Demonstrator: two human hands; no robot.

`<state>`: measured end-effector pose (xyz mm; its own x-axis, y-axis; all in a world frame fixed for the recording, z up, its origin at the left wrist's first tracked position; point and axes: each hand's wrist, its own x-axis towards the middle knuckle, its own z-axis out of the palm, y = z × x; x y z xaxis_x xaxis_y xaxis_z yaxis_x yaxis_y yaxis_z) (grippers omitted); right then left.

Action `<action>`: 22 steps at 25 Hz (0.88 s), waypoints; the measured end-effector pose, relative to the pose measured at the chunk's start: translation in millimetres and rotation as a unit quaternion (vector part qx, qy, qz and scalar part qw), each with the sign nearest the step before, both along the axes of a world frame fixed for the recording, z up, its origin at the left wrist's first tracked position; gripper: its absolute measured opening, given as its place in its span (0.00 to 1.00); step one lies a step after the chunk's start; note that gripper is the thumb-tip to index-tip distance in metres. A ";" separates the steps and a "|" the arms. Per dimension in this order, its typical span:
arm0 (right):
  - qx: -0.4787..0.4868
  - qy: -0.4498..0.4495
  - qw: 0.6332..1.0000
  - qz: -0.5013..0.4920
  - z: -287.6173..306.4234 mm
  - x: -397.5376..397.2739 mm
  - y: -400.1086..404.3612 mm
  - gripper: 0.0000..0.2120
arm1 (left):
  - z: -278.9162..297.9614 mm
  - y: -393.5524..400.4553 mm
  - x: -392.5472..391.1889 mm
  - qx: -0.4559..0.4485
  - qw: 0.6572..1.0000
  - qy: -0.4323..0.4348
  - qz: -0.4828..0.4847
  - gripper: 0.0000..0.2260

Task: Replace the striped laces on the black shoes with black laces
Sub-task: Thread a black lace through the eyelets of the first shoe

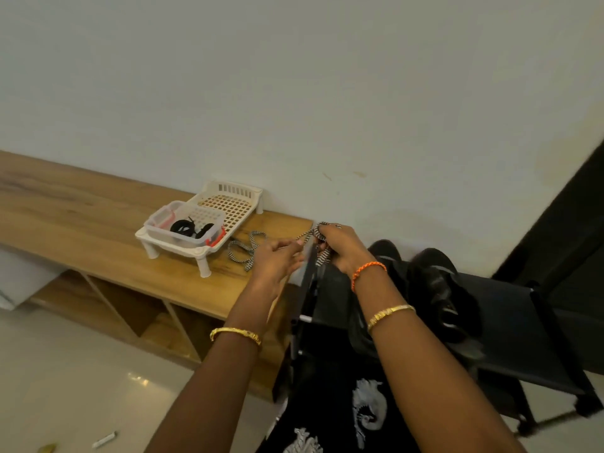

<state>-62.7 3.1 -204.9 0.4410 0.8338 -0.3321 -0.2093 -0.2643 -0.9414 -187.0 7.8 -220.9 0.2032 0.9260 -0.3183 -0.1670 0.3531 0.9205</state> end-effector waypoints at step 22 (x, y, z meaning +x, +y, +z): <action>-0.022 -0.385 0.920 0.069 -71.7 -63.1 141.8 0.06 | -62.7 104.7 -112.9 -0.039 0.932 0.122 0.340 0.18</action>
